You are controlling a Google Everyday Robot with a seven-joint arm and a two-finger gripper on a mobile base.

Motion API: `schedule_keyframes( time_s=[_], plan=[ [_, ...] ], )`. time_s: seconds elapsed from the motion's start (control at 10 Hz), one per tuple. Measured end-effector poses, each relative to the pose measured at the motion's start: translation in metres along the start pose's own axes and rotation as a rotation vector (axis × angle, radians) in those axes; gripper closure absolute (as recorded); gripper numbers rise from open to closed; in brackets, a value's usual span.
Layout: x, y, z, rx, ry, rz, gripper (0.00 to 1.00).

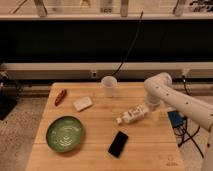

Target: Place the bottle in the ceramic bowl

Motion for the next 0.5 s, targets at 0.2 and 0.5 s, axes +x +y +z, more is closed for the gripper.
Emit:
schedule_keyframes(
  time_s=[0.2,0.5],
  plan=[
    [0.0017,-0.0004,0.0002,-0.001,0.003,-0.007,0.27],
    [0.0027,-0.0019,0.0017,-0.003,0.007,-0.021,0.45]
  ],
)
